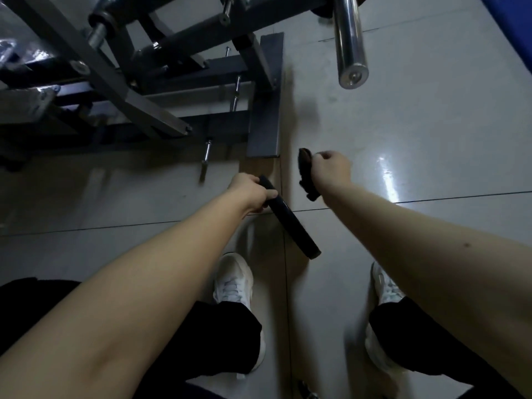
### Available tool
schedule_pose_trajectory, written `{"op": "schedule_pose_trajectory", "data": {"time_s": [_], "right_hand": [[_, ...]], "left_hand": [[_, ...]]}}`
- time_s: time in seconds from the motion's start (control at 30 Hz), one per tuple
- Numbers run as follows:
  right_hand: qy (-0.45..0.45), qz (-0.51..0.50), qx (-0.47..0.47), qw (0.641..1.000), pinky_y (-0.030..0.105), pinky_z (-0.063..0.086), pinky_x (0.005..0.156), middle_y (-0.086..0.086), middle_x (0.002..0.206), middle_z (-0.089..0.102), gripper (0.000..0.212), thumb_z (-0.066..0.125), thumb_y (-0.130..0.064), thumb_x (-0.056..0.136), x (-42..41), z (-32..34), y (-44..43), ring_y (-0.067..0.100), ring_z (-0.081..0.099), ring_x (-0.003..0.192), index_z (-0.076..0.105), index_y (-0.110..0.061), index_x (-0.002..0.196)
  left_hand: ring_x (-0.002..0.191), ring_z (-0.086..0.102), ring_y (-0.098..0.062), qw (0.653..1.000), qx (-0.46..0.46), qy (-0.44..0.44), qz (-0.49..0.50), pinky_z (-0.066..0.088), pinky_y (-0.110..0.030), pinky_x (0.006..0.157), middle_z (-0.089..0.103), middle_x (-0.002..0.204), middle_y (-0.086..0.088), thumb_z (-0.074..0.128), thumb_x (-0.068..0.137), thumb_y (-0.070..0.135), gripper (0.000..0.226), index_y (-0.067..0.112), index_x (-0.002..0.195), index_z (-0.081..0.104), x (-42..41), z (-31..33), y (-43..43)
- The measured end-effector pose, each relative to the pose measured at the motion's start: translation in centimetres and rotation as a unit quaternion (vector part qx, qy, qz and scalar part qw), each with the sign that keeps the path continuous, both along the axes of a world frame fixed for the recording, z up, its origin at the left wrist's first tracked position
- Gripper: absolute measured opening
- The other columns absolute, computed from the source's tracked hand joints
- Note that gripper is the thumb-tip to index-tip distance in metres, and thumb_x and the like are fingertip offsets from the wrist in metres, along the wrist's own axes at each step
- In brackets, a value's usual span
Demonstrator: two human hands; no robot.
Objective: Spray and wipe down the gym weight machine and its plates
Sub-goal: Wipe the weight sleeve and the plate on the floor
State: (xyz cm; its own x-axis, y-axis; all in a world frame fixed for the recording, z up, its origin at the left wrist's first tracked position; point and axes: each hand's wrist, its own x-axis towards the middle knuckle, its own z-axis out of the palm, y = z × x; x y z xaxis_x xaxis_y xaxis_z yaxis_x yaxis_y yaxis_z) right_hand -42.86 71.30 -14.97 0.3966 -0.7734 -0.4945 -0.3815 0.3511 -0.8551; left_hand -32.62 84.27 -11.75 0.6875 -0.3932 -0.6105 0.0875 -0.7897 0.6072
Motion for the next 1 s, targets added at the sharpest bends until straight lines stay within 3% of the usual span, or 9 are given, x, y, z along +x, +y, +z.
{"op": "schedule_pose_trajectory", "data": {"time_s": [0.1, 0.17, 0.27, 0.33, 0.5, 0.67, 0.77, 0.83, 1.0], "right_hand": [[-0.018, 0.002, -0.01, 1.0, 0.033, 0.053, 0.066, 0.003, 0.073, 0.061, 0.028, 0.048, -0.018, 0.097, 1.8, -3.2, 3.3, 0.025, 0.061, 0.078, 0.065, -0.016, 0.074], [-0.066, 0.026, 0.049, 0.996, 0.018, 0.049, 0.068, 0.004, 0.099, 0.069, 0.025, 0.048, -0.019, 0.104, 2.1, -4.6, 6.0, 0.018, 0.06, 0.094, 0.072, -0.014, 0.103], [-0.074, 0.156, -0.013, 0.985, 0.038, 0.033, 0.116, -0.001, 0.156, 0.045, 0.04, 0.047, -0.041, 0.104, 1.7, -6.6, 9.1, 0.019, 0.039, 0.142, 0.061, -0.028, 0.139], [-0.028, 0.253, -0.1, 0.962, 0.053, 0.011, 0.121, -0.009, 0.169, 0.02, 0.05, 0.045, -0.046, 0.105, 1.2, -8.1, 10.3, 0.015, 0.009, 0.155, 0.042, -0.034, 0.154], [-0.017, 0.232, -0.228, 0.945, 0.05, 0.021, 0.123, 0.001, 0.164, 0.03, 0.047, 0.051, -0.023, 0.104, -0.3, -12.3, 11.9, 0.031, 0.021, 0.148, 0.048, -0.026, 0.151], [0.129, 0.114, -0.029, 0.985, 0.049, 0.03, 0.119, 0.005, 0.152, 0.043, 0.043, 0.046, -0.018, 0.104, 1.5, -13.6, 10.2, 0.033, 0.032, 0.14, 0.055, -0.028, 0.145], [-0.014, 0.067, -0.023, 0.997, 0.047, 0.033, 0.121, -0.001, 0.147, 0.055, 0.04, 0.048, -0.013, 0.104, 4.9, -10.5, 9.6, 0.026, 0.044, 0.141, 0.061, -0.024, 0.14], [-0.122, 0.142, -0.087, 0.978, 0.042, 0.02, 0.124, -0.007, 0.154, 0.048, 0.044, 0.051, -0.009, 0.103, 6.8, -8.1, 9.9, 0.015, 0.032, 0.149, 0.057, -0.025, 0.143], [-0.066, 0.186, -0.159, 0.967, 0.043, 0.018, 0.127, -0.005, 0.16, 0.04, 0.063, 0.054, 0.008, 0.091, 5.0, -11.4, 8.6, 0.017, 0.026, 0.152, 0.053, -0.021, 0.147]], "left_hand": [[0.099, 0.069, -0.028, 1.0, -0.006, -0.024, 0.004, 0.061, -0.031, 0.068, 0.065, 0.128, -0.017, 0.079, 0.085, 0.007, 0.067, 0.006, 0.145, 0.049, 0.6, -0.9, 1.4], [0.104, 0.07, -0.027, 1.0, -0.012, -0.016, 0.007, 0.059, -0.042, 0.093, 0.068, 0.126, -0.012, 0.083, 0.077, 0.016, 0.069, 0.01, 0.141, 0.057, 0.8, -1.8, 2.9], [0.111, 0.068, -0.023, 1.0, -0.014, -0.007, -0.022, 0.054, -0.047, 0.103, 0.071, 0.122, -0.003, 0.081, 0.078, 0.01, 0.064, 0.016, 0.138, 0.062, 0.8, -2.2, 4.8], [0.117, 0.062, -0.018, 0.998, 0.003, -0.02, -0.054, 0.05, -0.041, 0.106, 0.064, 0.123, 0.006, 0.073, 0.087, 0.0, 0.062, 0.019, 0.144, 0.056, 0.6, -1.5, 5.3], [0.121, 0.054, -0.014, 0.995, 0.038, -0.054, -0.074, 0.045, -0.029, 0.1, 0.057, 0.119, 0.009, 0.065, 0.092, -0.007, 0.066, 0.015, 0.151, 0.045, 1.5, -2.0, 6.3], [0.121, 0.055, -0.013, 0.995, 0.049, -0.06, -0.064, 0.046, -0.029, 0.103, 0.058, 0.126, 0.009, 0.063, 0.093, -0.007, 0.069, 0.019, 0.153, 0.043, 2.0, -2.6, 7.4], [0.122, 0.06, -0.018, 0.995, 0.049, -0.065, -0.064, 0.05, -0.036, 0.106, 0.06, 0.13, 0.009, 0.063, 0.091, -0.008, 0.071, 0.021, 0.152, 0.044, 2.1, -3.0, 7.9], [0.12, 0.06, -0.016, 0.995, 0.044, -0.065, -0.067, 0.055, -0.03, 0.095, 0.059, 0.136, 0.008, 0.062, 0.092, -0.007, 0.07, 0.025, 0.152, 0.044, 2.2, -3.1, 7.8], [0.105, 0.065, -0.011, 0.995, 0.035, -0.068, -0.064, 0.053, -0.02, 0.081, 0.064, 0.125, 0.009, 0.062, 0.092, -0.007, 0.068, 0.026, 0.15, 0.048, 2.7, -3.3, 7.5]]}}
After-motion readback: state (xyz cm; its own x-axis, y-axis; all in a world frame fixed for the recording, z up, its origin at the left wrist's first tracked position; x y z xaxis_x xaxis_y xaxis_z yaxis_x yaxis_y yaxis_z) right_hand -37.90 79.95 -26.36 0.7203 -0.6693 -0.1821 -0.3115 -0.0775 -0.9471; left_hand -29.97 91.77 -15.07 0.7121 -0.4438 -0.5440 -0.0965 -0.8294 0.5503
